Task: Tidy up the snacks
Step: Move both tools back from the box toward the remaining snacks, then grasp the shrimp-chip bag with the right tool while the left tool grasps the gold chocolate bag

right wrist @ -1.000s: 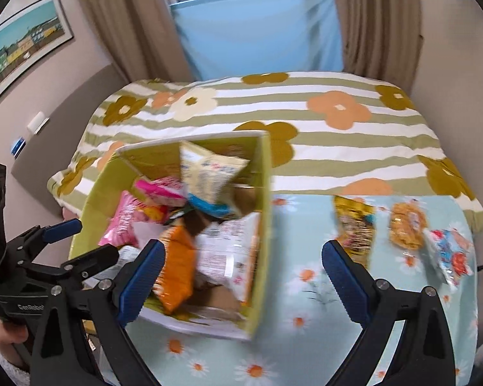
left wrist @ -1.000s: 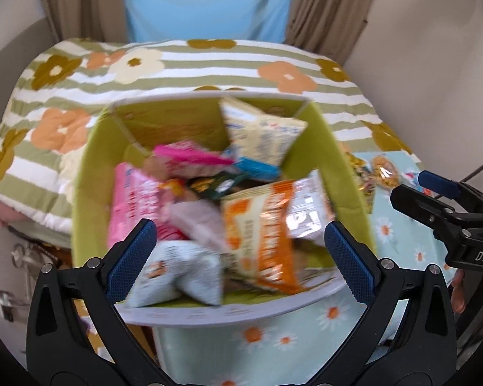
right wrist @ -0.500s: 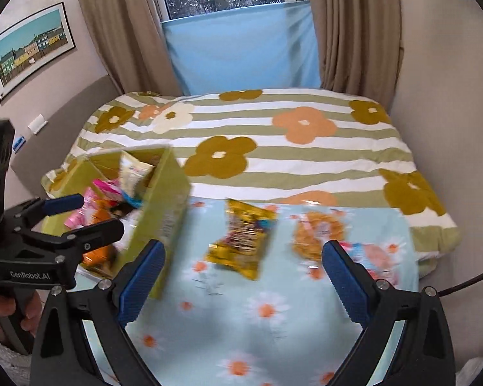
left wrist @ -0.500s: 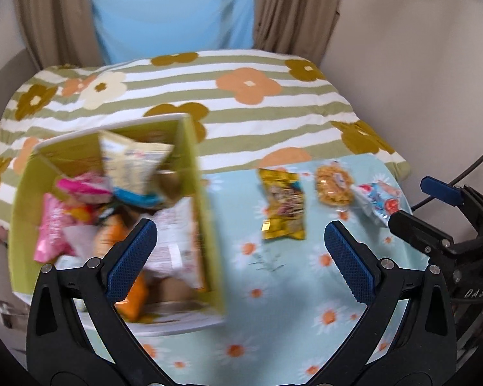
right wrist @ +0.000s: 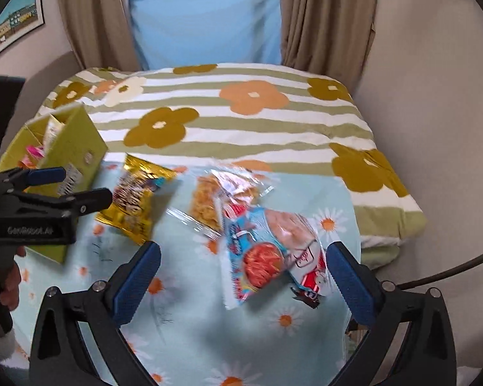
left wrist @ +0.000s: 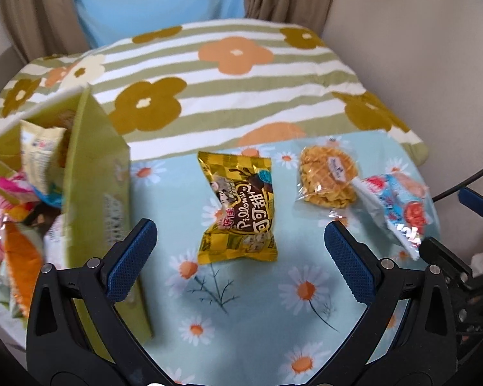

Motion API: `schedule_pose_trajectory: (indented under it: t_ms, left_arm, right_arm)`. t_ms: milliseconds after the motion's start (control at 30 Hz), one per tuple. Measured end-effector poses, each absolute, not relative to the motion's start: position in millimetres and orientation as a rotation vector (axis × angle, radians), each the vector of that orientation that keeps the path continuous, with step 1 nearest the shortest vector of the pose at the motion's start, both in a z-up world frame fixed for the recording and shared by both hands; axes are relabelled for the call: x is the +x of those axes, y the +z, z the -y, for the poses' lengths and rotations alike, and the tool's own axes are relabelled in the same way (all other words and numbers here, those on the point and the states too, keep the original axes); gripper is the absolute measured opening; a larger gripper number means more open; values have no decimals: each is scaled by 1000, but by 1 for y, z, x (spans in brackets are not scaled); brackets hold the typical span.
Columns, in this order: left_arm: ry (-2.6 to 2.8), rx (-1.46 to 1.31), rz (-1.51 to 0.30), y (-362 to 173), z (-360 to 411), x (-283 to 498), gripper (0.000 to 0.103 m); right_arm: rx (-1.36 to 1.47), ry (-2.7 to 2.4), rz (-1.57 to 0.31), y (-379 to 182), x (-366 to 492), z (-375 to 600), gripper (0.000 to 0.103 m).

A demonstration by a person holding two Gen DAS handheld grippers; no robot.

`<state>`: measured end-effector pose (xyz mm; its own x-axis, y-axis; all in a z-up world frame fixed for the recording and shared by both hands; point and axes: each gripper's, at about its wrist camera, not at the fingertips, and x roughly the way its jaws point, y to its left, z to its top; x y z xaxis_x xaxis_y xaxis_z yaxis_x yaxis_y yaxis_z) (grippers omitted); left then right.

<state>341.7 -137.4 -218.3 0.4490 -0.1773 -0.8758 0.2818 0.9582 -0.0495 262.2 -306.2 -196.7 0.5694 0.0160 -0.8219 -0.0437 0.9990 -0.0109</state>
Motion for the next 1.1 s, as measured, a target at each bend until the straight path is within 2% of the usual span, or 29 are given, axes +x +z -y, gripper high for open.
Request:
schedule_pose_trajectory:
  t_ms: [200, 400, 500, 633, 833, 1100]
  left_arm:
    - [-279, 113, -1149, -269, 144, 365, 103]
    - [-272, 137, -1166, -288, 148, 376, 103]
    - [-252, 166, -1178, -293, 149, 383, 92]
    - [-263, 155, -1228, -303, 150, 391, 65]
    - [-295, 143, -1233, -305, 151, 393, 55]
    - [-300, 111, -1233, -294, 146, 392, 54]
  right_arm:
    - [-75, -36, -1004, -227, 270, 304, 102]
    - [-109, -89, -1013, -242, 279, 304, 102]
    - [-127, -103, -1025, -248, 284, 305, 102]
    - [-162, -123, -1048, -257, 291, 304, 102]
    - [-213, -131, -1046, -262, 295, 300, 102]
    - [-264, -144, -1043, -270, 301, 301, 102]
